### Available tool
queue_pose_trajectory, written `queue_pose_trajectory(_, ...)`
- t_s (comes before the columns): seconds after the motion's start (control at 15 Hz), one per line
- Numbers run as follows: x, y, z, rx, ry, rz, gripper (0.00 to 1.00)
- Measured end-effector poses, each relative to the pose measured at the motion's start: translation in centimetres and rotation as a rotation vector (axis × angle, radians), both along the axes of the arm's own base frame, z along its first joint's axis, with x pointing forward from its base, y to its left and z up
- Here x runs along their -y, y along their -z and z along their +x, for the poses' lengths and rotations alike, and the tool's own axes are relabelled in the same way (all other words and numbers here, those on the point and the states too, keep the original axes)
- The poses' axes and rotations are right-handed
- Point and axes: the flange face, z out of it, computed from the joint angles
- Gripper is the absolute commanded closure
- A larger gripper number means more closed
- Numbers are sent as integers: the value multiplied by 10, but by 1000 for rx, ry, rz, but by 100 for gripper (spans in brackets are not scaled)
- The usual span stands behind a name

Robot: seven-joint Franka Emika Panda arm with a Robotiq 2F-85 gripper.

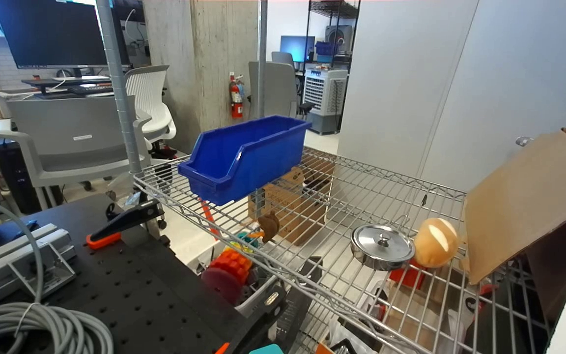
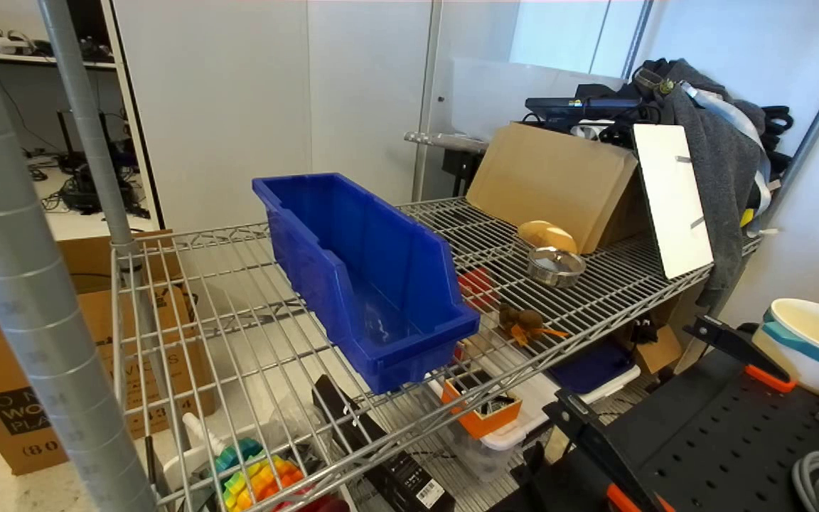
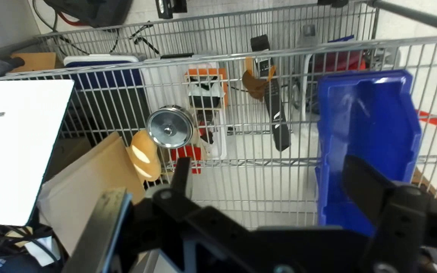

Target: Put the brown plush in the blue storage box

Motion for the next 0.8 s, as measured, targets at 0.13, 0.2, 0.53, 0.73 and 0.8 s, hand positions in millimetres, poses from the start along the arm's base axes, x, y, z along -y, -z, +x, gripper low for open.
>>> queue_pose_trajectory(0.13,35,5,23,36,46,17,0)
queue_pose_trajectory(0.2,54,9,35,54,69,28,0)
queue_pose_trajectory(0.53,136,56,102,78,183,60,0)
queue_pose_trajectory(0.73,161,97,142,34,221,62,0)
queue_pose_trajectory(0.8,166,111,155,21,232,62,0)
